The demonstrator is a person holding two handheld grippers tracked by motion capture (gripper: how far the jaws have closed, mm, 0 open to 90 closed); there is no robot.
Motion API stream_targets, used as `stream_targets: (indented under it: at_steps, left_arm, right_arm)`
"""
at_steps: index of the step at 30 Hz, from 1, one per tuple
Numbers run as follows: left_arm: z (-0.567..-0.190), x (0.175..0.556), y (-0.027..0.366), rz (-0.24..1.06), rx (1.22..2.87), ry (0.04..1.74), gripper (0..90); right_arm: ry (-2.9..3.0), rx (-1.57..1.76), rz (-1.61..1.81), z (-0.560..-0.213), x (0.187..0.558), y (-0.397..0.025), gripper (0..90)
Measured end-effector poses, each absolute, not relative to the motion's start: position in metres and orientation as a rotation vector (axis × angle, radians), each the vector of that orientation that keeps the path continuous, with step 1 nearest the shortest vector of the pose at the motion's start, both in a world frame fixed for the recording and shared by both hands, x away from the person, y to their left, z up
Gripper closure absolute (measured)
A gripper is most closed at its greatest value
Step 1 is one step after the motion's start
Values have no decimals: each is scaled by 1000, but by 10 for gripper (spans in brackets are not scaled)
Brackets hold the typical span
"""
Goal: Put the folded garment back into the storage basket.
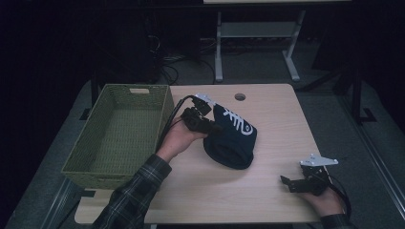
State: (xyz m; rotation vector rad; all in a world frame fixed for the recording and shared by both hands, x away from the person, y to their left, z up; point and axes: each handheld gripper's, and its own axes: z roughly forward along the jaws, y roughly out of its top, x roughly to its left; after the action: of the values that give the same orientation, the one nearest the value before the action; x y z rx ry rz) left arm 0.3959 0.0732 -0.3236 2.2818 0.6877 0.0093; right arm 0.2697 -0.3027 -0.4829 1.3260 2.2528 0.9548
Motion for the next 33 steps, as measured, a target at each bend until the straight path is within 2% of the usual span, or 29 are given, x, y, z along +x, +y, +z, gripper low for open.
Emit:
stream_targets:
  at_steps: [12,33]
  left_arm:
    - [-294,400,86,-27,2276,672,724]
    - [-247,397,139,67,2243,738,724]
  right_arm:
    - [2251,1325,957,-483,270,-303,43]
    - [2250,1326,958,-483,270,-303,42]
